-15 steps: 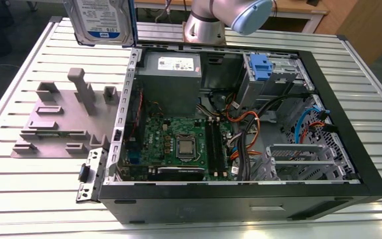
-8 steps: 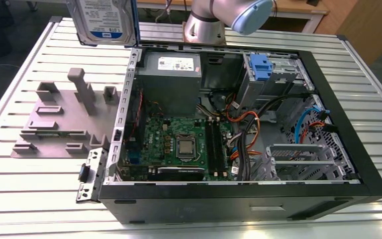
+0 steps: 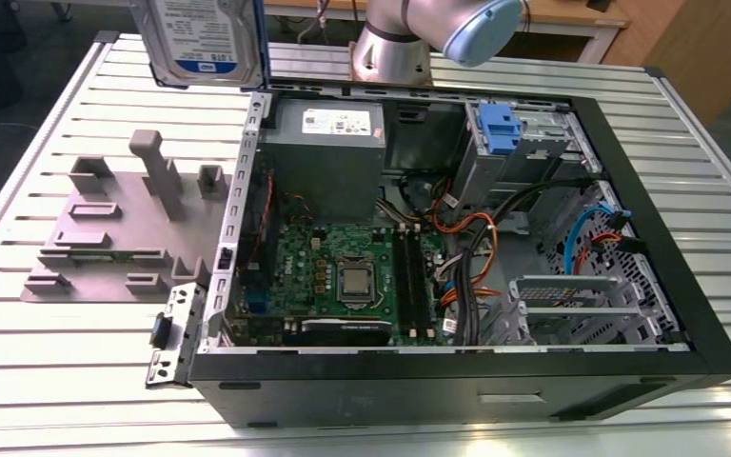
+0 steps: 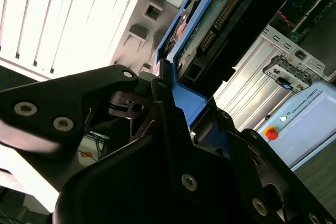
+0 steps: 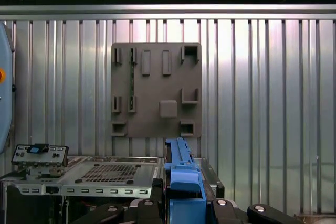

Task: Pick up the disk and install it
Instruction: 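Pick up the disk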

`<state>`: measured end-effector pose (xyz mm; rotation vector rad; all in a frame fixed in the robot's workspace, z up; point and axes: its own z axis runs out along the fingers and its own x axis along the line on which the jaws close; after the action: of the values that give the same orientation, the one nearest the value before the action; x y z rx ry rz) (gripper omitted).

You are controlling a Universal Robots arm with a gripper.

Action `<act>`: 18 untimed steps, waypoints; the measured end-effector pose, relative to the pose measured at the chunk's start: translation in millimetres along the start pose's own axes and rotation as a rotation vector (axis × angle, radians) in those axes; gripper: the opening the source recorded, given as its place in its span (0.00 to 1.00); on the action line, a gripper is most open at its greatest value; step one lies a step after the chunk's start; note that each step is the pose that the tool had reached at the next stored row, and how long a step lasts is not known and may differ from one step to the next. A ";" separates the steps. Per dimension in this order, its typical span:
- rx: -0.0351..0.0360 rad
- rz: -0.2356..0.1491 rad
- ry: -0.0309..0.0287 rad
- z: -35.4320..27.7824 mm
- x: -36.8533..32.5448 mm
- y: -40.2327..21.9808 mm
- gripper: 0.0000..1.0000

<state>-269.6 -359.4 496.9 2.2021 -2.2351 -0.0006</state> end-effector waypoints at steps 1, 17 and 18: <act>0.0000 0.000 0.0000 0.0 0.0 -0.3 0.36; 0.0000 0.000 0.0000 0.0 -0.1 -5.1 0.36; 0.0000 0.000 0.0000 0.0 -0.1 -5.1 0.36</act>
<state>-264.4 -359.4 496.9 2.2020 -2.2351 -0.0006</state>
